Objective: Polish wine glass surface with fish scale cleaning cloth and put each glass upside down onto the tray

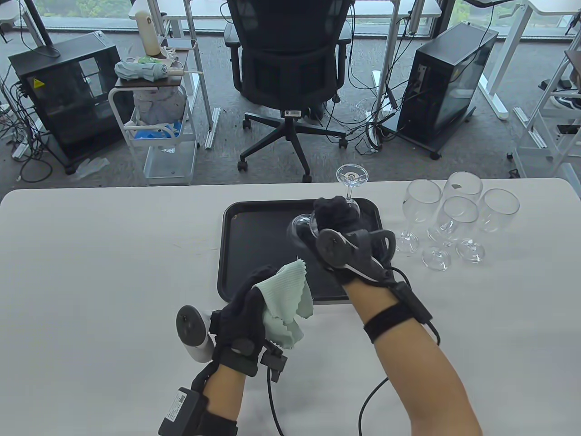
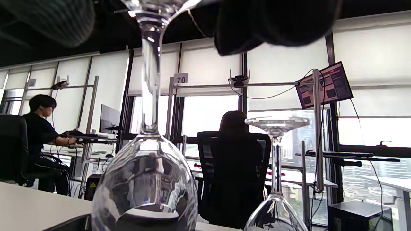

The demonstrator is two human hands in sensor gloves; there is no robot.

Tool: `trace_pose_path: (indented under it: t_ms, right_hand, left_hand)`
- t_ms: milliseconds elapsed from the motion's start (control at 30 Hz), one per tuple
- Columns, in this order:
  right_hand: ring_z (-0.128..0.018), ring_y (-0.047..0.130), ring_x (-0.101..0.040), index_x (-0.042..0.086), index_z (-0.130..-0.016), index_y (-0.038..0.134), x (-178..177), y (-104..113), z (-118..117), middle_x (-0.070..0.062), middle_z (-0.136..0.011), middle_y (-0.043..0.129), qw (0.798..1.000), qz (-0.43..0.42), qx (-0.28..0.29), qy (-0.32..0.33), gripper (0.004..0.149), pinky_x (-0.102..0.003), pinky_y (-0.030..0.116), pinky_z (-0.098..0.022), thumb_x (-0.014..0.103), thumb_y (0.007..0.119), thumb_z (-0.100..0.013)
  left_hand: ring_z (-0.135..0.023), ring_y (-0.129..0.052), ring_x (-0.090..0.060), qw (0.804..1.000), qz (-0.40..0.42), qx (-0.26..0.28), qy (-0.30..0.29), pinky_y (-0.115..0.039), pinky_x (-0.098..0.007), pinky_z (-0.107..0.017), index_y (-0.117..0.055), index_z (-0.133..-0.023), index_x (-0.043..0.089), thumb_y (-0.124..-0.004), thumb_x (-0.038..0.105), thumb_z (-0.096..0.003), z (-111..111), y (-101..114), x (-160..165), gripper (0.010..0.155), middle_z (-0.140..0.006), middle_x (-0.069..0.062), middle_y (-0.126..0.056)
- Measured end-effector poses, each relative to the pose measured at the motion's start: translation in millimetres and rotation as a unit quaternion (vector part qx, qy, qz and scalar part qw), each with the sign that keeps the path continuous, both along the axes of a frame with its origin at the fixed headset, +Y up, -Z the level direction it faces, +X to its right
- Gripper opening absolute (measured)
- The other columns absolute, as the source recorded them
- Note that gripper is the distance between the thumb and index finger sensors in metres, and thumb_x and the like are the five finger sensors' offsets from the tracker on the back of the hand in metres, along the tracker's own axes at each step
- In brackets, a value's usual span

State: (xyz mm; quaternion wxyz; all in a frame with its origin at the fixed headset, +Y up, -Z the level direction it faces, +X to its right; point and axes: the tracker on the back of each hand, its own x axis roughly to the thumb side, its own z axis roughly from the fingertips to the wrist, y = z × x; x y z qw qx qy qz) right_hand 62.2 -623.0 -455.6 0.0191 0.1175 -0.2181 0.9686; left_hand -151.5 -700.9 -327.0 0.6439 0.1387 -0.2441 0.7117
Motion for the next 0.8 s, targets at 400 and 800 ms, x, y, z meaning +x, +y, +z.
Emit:
trace_pose_path:
  t_ms: [400, 800]
  right_hand:
    - [-0.074, 0.083, -0.035, 0.031, -0.101, 0.045, -39.3, -16.1, -67.9, -0.018, -0.108, 0.052, 0.995, 0.013, -0.058, -0.085, 0.071, -0.041, 0.085, -0.044, 0.070, 0.077, -0.051]
    - [-0.093, 0.072, -0.042, 0.037, -0.111, 0.031, 0.5, -15.9, -19.7, -0.011, -0.118, 0.032, 0.995, -0.064, -0.074, 0.009, 0.084, -0.051, 0.079, -0.058, 0.072, 0.074, -0.048]
  left_hand:
    - [-0.095, -0.076, -0.035, 1.000, 0.003, -0.008, 0.002, -0.081, -0.059, -0.056, -0.068, -0.100, 0.029, -0.059, 0.060, -0.0559, -2.4, -1.8, -4.5, 0.055, -0.109, -0.002, -0.067]
    - [-0.095, -0.076, -0.035, 1.000, 0.005, -0.007, 0.003, -0.081, -0.059, -0.056, -0.068, -0.100, 0.030, -0.058, 0.060, -0.0561, -3.2, -0.5, -6.4, 0.055, -0.110, -0.002, -0.067]
